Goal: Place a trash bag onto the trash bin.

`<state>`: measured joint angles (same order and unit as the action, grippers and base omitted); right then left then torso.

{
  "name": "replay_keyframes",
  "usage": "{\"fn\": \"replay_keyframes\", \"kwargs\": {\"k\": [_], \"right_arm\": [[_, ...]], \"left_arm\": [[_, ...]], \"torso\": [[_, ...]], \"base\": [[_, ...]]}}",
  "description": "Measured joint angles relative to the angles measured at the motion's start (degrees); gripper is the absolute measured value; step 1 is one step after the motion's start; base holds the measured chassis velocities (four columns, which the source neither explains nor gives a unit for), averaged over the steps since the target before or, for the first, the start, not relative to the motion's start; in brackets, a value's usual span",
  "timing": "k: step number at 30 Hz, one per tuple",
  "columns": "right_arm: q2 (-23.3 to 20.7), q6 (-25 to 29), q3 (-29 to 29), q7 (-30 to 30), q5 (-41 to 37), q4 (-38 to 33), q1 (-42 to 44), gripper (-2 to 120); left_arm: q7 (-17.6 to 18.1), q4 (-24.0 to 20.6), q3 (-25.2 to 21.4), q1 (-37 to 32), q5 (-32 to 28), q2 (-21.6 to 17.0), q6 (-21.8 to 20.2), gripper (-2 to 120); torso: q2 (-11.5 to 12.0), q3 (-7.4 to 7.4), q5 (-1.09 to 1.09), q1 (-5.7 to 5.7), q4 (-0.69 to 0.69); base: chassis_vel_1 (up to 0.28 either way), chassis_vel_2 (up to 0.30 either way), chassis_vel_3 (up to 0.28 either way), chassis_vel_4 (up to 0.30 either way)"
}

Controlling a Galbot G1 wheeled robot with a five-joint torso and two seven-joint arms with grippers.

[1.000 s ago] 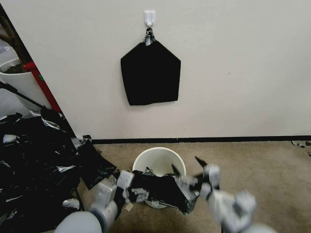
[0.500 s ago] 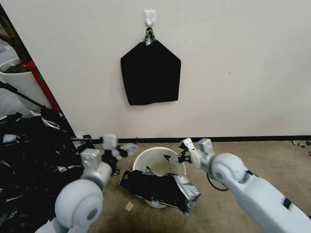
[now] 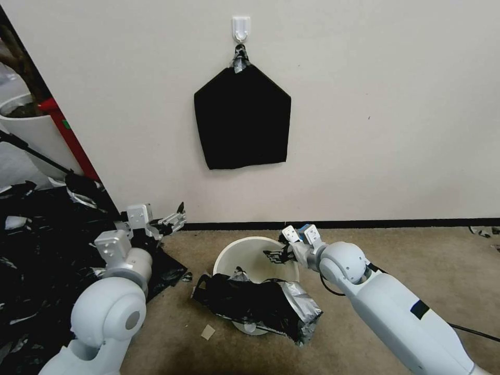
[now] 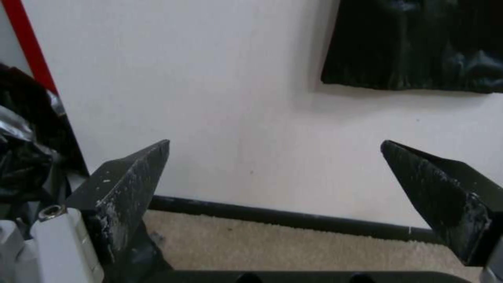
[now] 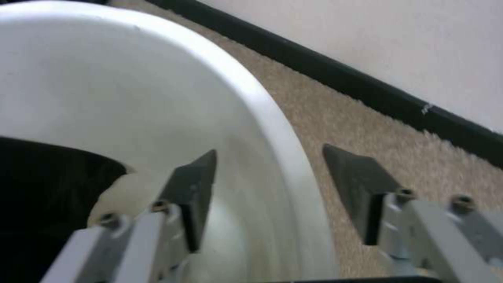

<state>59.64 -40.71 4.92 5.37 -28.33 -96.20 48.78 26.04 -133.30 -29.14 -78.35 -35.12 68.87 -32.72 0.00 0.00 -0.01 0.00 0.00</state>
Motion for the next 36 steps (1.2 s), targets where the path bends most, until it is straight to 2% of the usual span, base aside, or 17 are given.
{"fn": "replay_keyframes", "kwargs": {"k": [1,2,5,6,8,9,10,11,14,15,17,18,21,22,26,34,36], "right_arm": [[0.0,0.2,0.0,-3.2,-1.9,-1.0,0.7,44],[0.0,0.2,0.0,-3.2,-1.9,-1.0,0.7,44],[0.9,2.3,0.4,-12.7,-7.6,-4.0,3.5,31],[0.9,2.3,0.4,-12.7,-7.6,-4.0,3.5,31],[1.6,4.4,0.9,-18.3,-10.4,-5.2,5.3,22],[2.0,7.2,1.4,-24.2,-13.8,-6.2,7.1,14],[2.0,7.2,1.4,-24.2,-13.8,-6.2,7.1,14],[2.0,8.8,1.6,-26.8,-15.4,-6.6,7.8,11],[2.2,16.6,2.2,-37.1,-22.4,-8.3,10.7,7],[2.2,16.6,2.2,-37.1,-22.4,-8.3,10.7,7],[2.3,23.8,2.2,-43.2,-26.2,-9.4,12.3,7],[2.3,23.8,2.2,-43.2,-26.2,-9.4,12.3,7],[3.6,33.5,0.7,-51.7,-30.7,-11.6,14.7,7],[3.6,33.5,0.7,-51.7,-30.7,-11.6,14.7,7],[7.4,37.2,-1.5,-58.1,-27.2,-12.0,17.9,7],[11.2,38.9,-1.6,-60.8,-21.6,-10.6,20.3,7],[11.2,38.9,-1.4,-59.9,-19.3,-10.6,21.1,17]], "left_arm": [[0.4,0.0,0.0,0.0,0.1,0.0,0.2,100],[0.4,0.0,0.0,0.0,0.1,0.0,0.2,100],[2.1,0.4,0.7,-0.1,0.7,0.3,1.1,100],[2.1,0.4,0.7,-0.1,0.7,0.3,1.1,100],[2.6,0.5,1.0,-0.4,0.8,0.8,1.3,100],[2.8,0.4,1.1,-0.6,0.9,1.1,1.3,100],[2.8,0.4,1.1,-0.6,0.9,1.1,1.3,100],[2.9,0.3,1.1,-0.7,1.0,1.2,1.3,100],[3.1,0.1,0.5,-1.0,1.0,1.2,1.4,100],[3.1,0.1,0.5,-1.0,1.0,1.2,1.4,100],[3.2,0.1,-0.1,-1.3,1.0,1.2,1.5,100],[3.2,0.1,-0.1,-1.3,1.0,1.2,1.5,100],[3.2,0.3,-0.7,-2.0,1.1,1.2,1.6,100],[3.2,0.3,-0.7,-2.0,1.1,1.2,1.6,100],[3.3,1.2,-0.7,-2.4,1.9,1.6,1.7,100],[3.3,2.2,0.1,-2.9,3.6,2.2,1.8,100],[3.3,2.6,0.5,-3.3,4.2,2.4,2.1,100]], "torso": [[0.0,0.00,0.00,0.00,0.00],[0.0,0.00,0.00,0.00,0.00],[0.0,0.00,0.01,0.00,0.00],[0.0,0.00,0.01,0.00,0.00],[0.0,0.00,0.00,0.00,0.00],[0.0,0.00,0.01,0.00,0.00],[0.0,0.00,0.01,0.00,0.00],[0.0,-0.01,0.01,0.00,0.00],[0.0,0.00,0.00,0.00,0.01],[0.0,0.00,0.00,0.00,0.01],[0.0,-0.01,0.00,0.00,0.01],[0.0,-0.01,0.00,0.00,0.01],[0.0,0.00,-0.01,0.00,0.00],[0.0,0.00,-0.01,0.00,0.00],[0.0,-0.01,0.00,0.00,0.00],[0.0,-0.01,0.00,0.00,0.00],[0.0,-0.01,0.02,0.00,0.00]], "base": [[0.000,0.000,0.000,0.000],[0.000,0.000,0.000,0.000],[0.000,0.000,0.000,0.000],[0.000,0.000,0.000,0.000],[0.000,0.000,0.000,0.000],[0.000,0.000,0.000,0.000],[0.000,0.000,0.000,0.000],[0.000,0.000,0.000,0.000],[0.000,0.000,0.000,0.000],[0.000,0.000,0.000,0.000],[0.000,0.000,0.000,0.000],[0.000,0.000,0.000,0.000],[0.000,0.000,0.000,0.000],[0.000,0.000,0.000,0.000],[0.000,0.000,0.000,0.000],[0.000,0.000,0.000,0.000],[0.000,0.000,0.000,0.000]]}}
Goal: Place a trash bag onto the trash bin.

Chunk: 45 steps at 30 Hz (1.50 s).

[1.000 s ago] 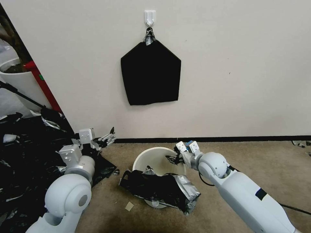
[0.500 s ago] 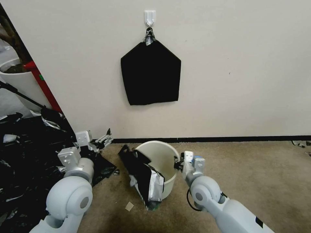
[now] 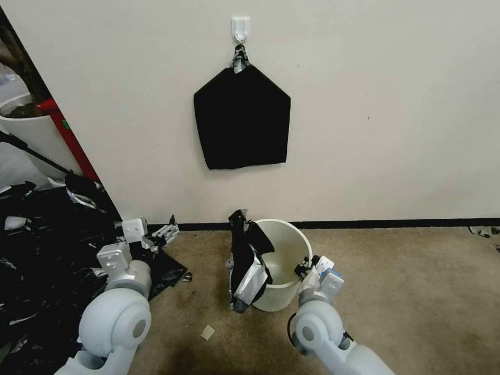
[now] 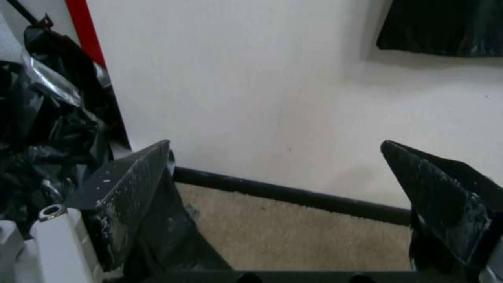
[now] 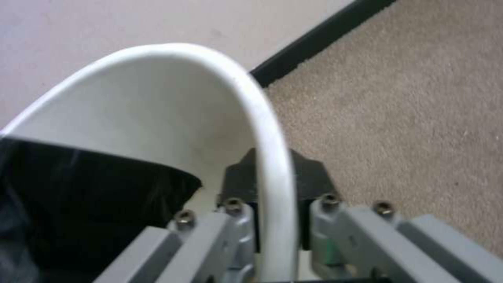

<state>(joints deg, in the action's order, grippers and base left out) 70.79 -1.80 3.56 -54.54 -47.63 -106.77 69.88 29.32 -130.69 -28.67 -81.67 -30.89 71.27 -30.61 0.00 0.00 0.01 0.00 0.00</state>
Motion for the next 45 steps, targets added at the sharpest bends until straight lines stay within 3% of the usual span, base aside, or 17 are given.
{"fn": "replay_keyframes", "kwargs": {"k": [4,7,8,9,10,11,12,15,16,20,22,25,28,30,35,41,45], "right_arm": [[-0.9,0.9,0.0,1.7,5.3,-0.1,0.8,28],[-3.8,5.0,-0.8,8.6,19.6,-1.3,2.8,41],[-3.8,5.0,-0.8,8.6,19.6,-1.3,2.8,41],[-4.8,6.6,-1.2,11.6,24.1,-1.5,3.3,46],[-6.9,11.1,-2.4,19.4,33.3,-1.5,3.9,53],[-10.5,14.6,-2.3,32.5,34.8,-3.5,4.0,64],[-10.5,14.6,-2.3,32.5,34.8,-3.5,4.0,64],[-13.7,2.9,0.2,42.9,18.7,-10.2,2.8,81],[-13.7,2.9,0.2,42.9,18.7,-10.2,2.8,81],[-14.2,-7.4,1.0,48.1,13.6,-10.9,-0.7,96],[-13.8,-11.0,1.4,47.9,12.3,-10.6,-2.1,95],[-12.1,-18.3,2.6,43.1,11.2,-9.5,-5.0,81],[-11.3,-21.7,3.2,39.8,10.7,-8.9,-6.3,75],[-10.7,-25.2,3.6,36.9,8.9,-8.9,-7.3,63],[-10.5,-29.7,3.7,34.7,5.4,-8.9,-8.2,46],[-10.1,-29.8,3.9,33.9,4.8,-8.3,-8.4,26],[-9.8,-26.4,4.5,32.2,6.4,-7.1,-7.6,10]], "left_arm": [[0.0,0.5,0.0,-0.2,0.5,0.1,0.7,100],[0.0,1.3,-0.6,-0.1,0.6,0.0,1.2,100],[0.0,1.3,-0.6,-0.1,0.6,0.0,1.2,100],[-0.1,1.7,-0.8,0.0,0.6,-0.1,1.3,100],[-0.1,2.2,-0.9,0.3,0.6,-0.1,1.4,100],[-0.1,3.2,-0.9,1.5,0.6,-0.1,1.4,100],[-0.1,3.2,-0.9,1.5,0.6,-0.1,1.4,100],[-0.2,4.7,-0.6,3.6,0.2,-0.3,1.3,100],[-0.2,4.7,-0.6,3.6,0.2,-0.3,1.3,100],[-1.3,7.8,-1.9,6.1,-3.9,-1.8,1.3,100],[-1.5,9.2,-2.3,7.0,-4.9,-2.2,1.5,100],[-1.6,12.1,-2.7,8.2,-6.0,-2.5,2.4,100],[-1.6,12.9,-2.6,8.5,-6.1,-2.4,2.6,100],[-1.6,13.8,-2.1,8.8,-6.1,-2.1,2.9,100],[-2.1,15.4,-1.1,9.6,-6.5,-3.2,2.7,100],[-6.0,16.0,0.4,10.1,-9.3,-3.6,3.1,100],[-11.6,17.0,1.9,10.3,-13.1,-3.1,4.3,100]], "torso": [[0.0,0.00,-0.01,0.00,0.01],[0.0,0.00,-0.01,0.00,0.00],[0.0,0.00,-0.01,0.00,0.00],[0.0,0.00,0.00,0.00,-0.01],[0.0,0.00,-0.01,0.00,0.00],[0.0,0.00,0.00,0.00,0.00],[0.0,0.00,0.00,0.00,0.00],[0.0,0.00,-0.01,0.00,0.00],[0.0,0.00,-0.01,0.00,0.00],[0.0,0.00,0.00,0.00,0.00],[0.0,0.01,-0.02,0.00,0.00],[0.0,0.01,-0.01,0.00,0.00],[0.0,0.01,-0.01,0.00,0.01],[0.0,0.01,-0.02,0.00,0.01],[0.0,0.01,-0.01,0.00,0.00],[0.0,0.01,-0.01,0.00,0.00],[0.0,0.01,0.00,0.00,0.00]], "base": [[0.000,0.000,0.000,0.000],[0.000,0.000,0.000,0.000],[0.000,0.000,0.000,0.000],[0.000,0.000,0.000,0.000],[0.000,0.000,0.000,0.000],[0.000,0.000,0.000,0.000],[0.000,0.000,0.000,0.000],[0.000,0.000,0.000,0.000],[0.000,0.000,0.000,0.000],[0.000,0.000,0.000,0.000],[0.000,0.000,0.000,0.000],[0.000,0.000,0.000,0.000],[0.000,0.000,0.000,0.000],[0.000,0.000,0.000,0.000],[0.000,0.000,0.000,0.000],[0.000,0.000,0.000,0.000],[0.000,0.000,0.000,0.000]]}}
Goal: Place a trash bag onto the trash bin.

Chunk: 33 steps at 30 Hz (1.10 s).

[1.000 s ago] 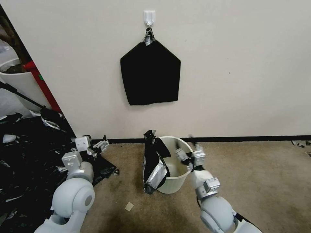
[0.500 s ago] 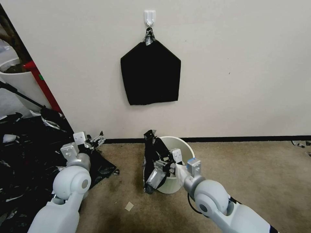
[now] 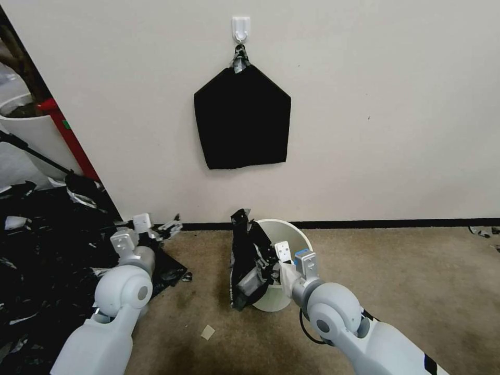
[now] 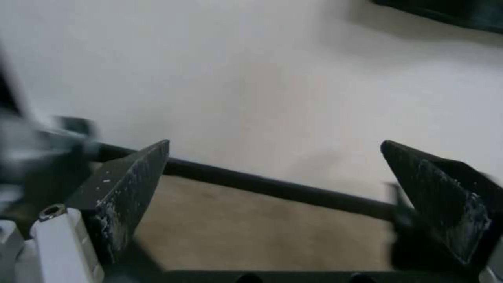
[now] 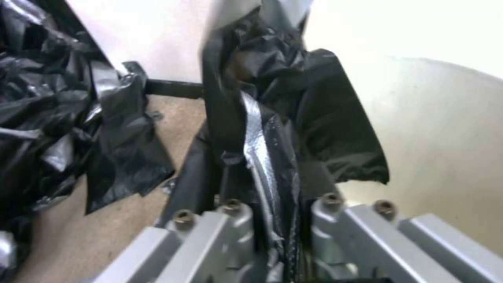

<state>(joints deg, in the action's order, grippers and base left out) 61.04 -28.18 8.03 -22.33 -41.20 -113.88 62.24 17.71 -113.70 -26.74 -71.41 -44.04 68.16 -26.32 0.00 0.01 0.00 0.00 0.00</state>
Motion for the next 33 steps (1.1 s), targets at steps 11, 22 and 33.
{"fn": "replay_keyframes", "kwargs": {"k": [11,22,33], "right_arm": [[2.5,11.2,1.5,-12.7,0.0,-0.4,5.0,0],[5.2,16.7,1.2,-17.8,6.7,-0.1,8.3,0],[4.8,17.7,0.1,-16.1,17.6,1.4,10.8,0]], "left_arm": [[-5.7,2.5,8.9,1.9,-3.0,2.4,-3.4,100],[-4.0,7.2,15.7,4.3,2.9,6.1,-6.3,100],[1.2,12.1,22.0,6.1,9.3,9.9,-8.9,88]], "torso": [[0.0,-0.01,0.00,0.00,0.00],[0.0,-0.01,0.00,0.00,0.00],[0.0,-0.02,0.03,0.01,0.02]], "base": [[0.000,0.000,0.000,0.000],[0.000,0.000,0.000,0.000],[0.000,0.000,0.000,0.000]]}}
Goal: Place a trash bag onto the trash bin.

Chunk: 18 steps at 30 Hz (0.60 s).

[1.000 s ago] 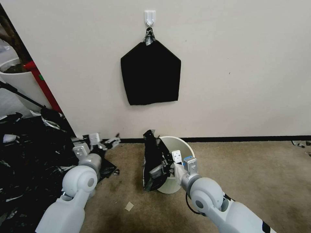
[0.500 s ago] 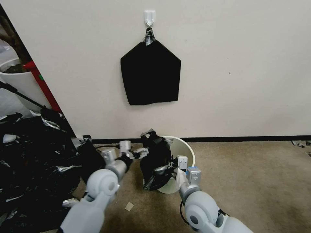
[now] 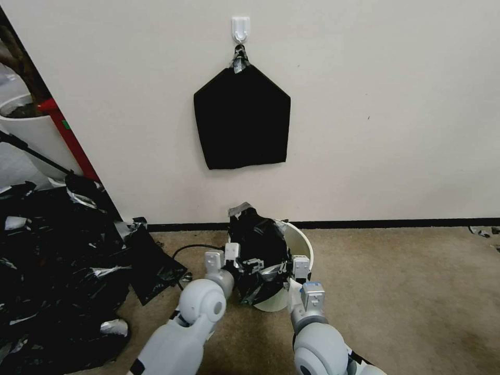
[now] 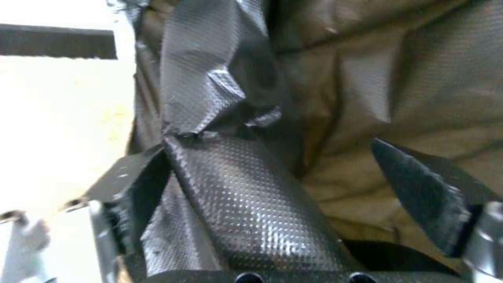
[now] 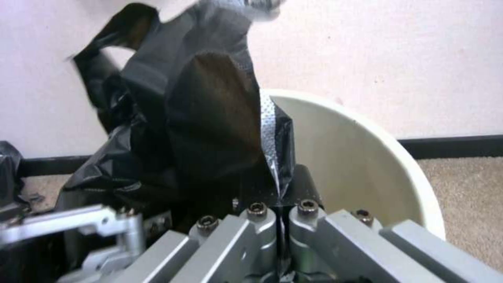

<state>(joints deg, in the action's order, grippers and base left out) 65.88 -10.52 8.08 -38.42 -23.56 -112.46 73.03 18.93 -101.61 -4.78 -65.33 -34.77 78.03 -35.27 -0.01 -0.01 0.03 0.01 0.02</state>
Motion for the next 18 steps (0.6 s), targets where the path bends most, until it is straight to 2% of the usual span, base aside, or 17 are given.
{"fn": "replay_keyframes", "kwargs": {"k": [1,4,5,9,10,13,14,17,18], "right_arm": [[0.0,0.0,0.0,0.0,0.0,0.0,0.0,0],[-0.2,0.0,-0.1,0.5,0.0,0.0,0.0,0],[-0.2,0.0,-0.1,0.5,0.0,0.0,0.0,0],[-0.4,0.1,-0.4,1.7,1.0,0.4,-0.3,0],[-0.4,0.1,-0.4,1.7,1.0,0.4,-0.3,0],[-0.9,0.5,-1.1,3.8,3.6,0.7,-0.5,0],[-0.9,0.5,-1.1,3.8,3.6,0.7,-0.5,0],[-1.5,0.8,-1.5,5.4,5.5,0.6,-0.4,0],[-1.5,0.8,-1.5,5.4,5.5,0.6,-0.4,0]], "left_arm": [[0.0,0.0,0.0,0.0,0.0,0.0,0.0,88],[1.7,0.7,0.1,0.6,0.1,0.7,-2.1,75],[1.7,0.7,0.1,0.6,0.1,0.7,-2.1,75],[2.8,0.4,-0.5,0.8,-0.3,0.8,-6.1,55],[2.8,0.4,-0.5,0.8,-0.3,0.8,-6.1,55],[3.7,0.1,-1.3,0.8,-1.4,0.6,-6.6,41],[3.7,0.1,-1.3,0.8,-1.4,0.6,-6.6,41],[4.0,0.0,-2.6,0.8,-2.8,-0.1,-6.8,27],[4.0,0.0,-2.6,0.8,-2.8,-0.1,-6.8,27]], "torso": [[0.0,0.00,0.00,0.00,0.00],[0.0,-0.01,0.01,0.00,0.00],[0.0,-0.01,0.01,0.00,0.00],[0.0,-0.01,-0.01,0.00,0.00],[0.0,-0.01,-0.01,0.00,0.00],[0.0,0.00,-0.03,0.00,-0.02],[0.0,0.00,-0.03,0.00,-0.02],[0.0,0.01,-0.04,0.00,-0.03],[0.0,0.01,-0.04,0.00,-0.03]], "base": [[0.000,0.000,0.000,0.000],[0.000,0.000,0.000,0.000],[0.000,0.000,0.000,0.000],[0.000,0.000,0.000,0.000],[0.000,0.000,0.000,0.000],[0.000,0.000,0.000,0.000],[0.000,0.000,0.000,0.000],[0.000,0.000,0.000,0.000],[0.000,0.000,0.000,0.000]]}}
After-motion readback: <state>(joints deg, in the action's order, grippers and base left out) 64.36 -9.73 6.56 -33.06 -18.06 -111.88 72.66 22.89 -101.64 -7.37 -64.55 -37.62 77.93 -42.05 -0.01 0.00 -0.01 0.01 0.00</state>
